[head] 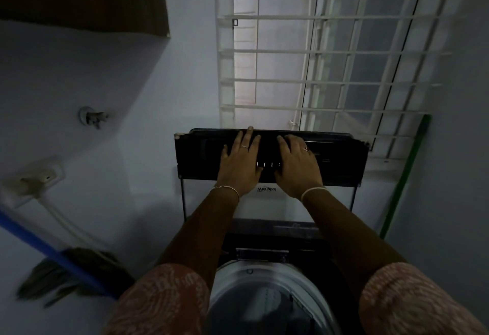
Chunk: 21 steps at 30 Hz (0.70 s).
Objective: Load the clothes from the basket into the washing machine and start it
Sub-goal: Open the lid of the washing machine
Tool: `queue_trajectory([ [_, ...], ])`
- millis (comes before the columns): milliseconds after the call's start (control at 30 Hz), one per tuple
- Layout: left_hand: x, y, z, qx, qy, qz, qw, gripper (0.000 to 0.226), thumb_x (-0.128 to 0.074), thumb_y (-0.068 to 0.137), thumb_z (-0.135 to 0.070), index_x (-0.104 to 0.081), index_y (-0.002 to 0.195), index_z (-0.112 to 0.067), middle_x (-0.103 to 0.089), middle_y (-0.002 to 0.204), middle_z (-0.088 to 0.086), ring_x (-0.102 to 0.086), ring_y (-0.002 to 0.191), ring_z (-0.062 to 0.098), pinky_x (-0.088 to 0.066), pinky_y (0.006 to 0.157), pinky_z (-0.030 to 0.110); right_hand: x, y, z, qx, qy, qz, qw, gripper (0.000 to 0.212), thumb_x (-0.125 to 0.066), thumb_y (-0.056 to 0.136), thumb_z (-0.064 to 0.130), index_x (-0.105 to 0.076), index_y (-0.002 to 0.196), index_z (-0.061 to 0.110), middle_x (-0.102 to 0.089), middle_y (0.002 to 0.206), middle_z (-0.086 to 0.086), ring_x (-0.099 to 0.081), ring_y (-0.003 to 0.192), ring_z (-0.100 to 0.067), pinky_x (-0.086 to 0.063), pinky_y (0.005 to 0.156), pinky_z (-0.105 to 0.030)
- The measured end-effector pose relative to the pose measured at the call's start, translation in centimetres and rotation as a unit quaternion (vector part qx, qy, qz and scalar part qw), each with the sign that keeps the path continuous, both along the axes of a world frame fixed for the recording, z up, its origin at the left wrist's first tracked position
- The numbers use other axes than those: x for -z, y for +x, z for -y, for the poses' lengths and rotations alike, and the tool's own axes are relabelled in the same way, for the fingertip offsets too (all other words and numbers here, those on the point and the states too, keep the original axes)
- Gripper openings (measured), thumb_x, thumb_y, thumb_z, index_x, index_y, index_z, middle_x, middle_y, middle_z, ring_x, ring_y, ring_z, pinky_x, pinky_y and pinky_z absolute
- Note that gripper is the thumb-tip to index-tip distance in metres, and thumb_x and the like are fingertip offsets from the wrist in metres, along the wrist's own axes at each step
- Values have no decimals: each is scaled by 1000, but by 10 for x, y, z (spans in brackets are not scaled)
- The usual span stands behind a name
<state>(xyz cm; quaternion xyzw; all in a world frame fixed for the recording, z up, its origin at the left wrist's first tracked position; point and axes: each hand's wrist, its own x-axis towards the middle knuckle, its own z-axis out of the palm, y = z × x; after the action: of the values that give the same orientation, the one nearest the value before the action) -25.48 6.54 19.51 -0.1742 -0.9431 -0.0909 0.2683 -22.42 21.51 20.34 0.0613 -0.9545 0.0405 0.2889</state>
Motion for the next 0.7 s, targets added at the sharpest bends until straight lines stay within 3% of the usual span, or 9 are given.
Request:
queue_trajectory([
  [367, -1, -45, -10, -14, 24, 116, 993, 94, -66, 82, -34, -3, 152, -26, 3, 160, 4, 9, 148, 24, -21, 113, 60, 3, -49, -11, -12, -15, 79, 997, 94, -65, 82, 37, -6, 153, 17, -13, 158, -7, -6, 148, -26, -25, 115, -47],
  [567, -1, -70, -14, -30, 3, 133, 991, 95, -66, 83, -34, -1, 152, -26, 0, 160, 5, 8, 148, 25, -12, 113, 64, 10, -79, -16, -14, -16, 95, 995, 95, -64, 84, 37, -2, 153, 16, -9, 159, -7, -2, 148, -27, -23, 116, -48],
  [700, 4, -85, -17, -31, 14, 133, 991, 94, -66, 83, -32, -4, 152, -25, -2, 160, 5, 7, 148, 24, -17, 112, 64, 15, -93, -18, -8, -4, 96, 995, 95, -62, 85, 39, -1, 153, 16, -7, 160, -7, -2, 148, -27, -23, 115, -49],
])
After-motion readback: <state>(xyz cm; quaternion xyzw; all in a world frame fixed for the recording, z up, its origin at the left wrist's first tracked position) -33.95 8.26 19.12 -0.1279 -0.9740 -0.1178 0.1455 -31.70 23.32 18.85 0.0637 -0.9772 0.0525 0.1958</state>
